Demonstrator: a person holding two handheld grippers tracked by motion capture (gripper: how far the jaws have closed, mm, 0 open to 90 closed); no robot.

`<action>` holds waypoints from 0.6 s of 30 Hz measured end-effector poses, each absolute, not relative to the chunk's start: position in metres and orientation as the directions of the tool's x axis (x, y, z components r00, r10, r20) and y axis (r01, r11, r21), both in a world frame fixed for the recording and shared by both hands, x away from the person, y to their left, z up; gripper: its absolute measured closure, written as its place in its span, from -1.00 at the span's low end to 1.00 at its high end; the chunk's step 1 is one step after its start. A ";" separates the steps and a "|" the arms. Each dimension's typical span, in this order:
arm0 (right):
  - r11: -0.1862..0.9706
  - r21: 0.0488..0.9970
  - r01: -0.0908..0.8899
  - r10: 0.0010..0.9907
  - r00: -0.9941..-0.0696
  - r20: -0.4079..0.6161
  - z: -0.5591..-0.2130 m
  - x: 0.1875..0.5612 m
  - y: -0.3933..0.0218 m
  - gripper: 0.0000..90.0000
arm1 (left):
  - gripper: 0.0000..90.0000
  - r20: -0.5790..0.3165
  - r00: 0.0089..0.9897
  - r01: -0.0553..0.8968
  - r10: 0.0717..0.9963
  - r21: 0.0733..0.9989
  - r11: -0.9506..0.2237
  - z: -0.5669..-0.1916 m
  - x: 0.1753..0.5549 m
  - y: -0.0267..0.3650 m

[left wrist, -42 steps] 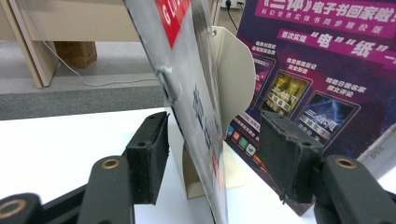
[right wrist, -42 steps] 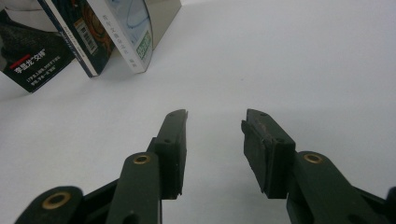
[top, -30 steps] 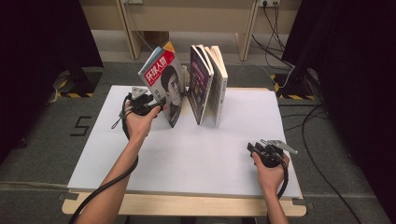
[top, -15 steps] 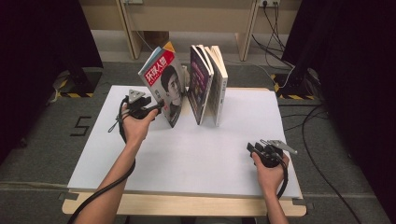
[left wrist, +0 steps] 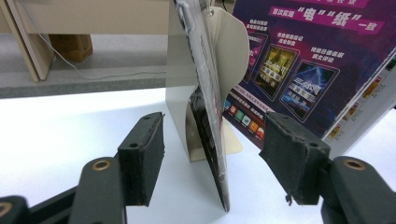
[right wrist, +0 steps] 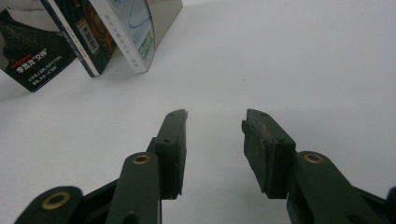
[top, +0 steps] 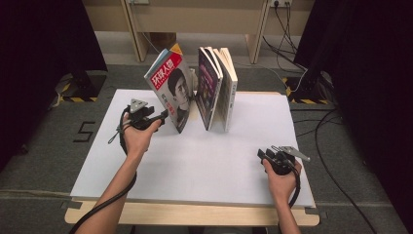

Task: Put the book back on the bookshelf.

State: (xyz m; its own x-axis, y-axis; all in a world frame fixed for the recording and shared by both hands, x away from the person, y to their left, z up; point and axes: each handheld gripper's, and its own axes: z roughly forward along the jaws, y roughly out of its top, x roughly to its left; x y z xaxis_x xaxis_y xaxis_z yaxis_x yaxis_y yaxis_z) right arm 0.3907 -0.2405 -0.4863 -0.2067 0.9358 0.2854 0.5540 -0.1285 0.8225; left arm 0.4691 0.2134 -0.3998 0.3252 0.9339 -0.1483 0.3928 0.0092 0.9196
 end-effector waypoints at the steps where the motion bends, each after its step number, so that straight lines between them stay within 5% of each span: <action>1: -0.128 0.823 0.554 0.936 -0.207 0.285 -0.486 0.391 -0.240 0.33 | -0.16 -0.139 0.326 0.391 0.935 0.920 0.001 -0.400 0.468 0.214; 18: -0.126 0.824 0.552 0.936 -0.208 0.283 -0.486 0.391 -0.240 0.33 | -0.16 -0.138 0.326 0.395 0.935 0.919 -0.002 -0.406 0.450 0.224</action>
State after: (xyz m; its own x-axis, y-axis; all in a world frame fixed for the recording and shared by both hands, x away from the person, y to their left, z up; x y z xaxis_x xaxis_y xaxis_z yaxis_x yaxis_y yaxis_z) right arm 0.3906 -0.2402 -0.4859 -0.2083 0.9362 0.2832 0.5521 -0.1265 0.8241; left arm 0.4502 0.2238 -0.4063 0.3261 0.9352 -0.1379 0.3953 -0.0024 0.9186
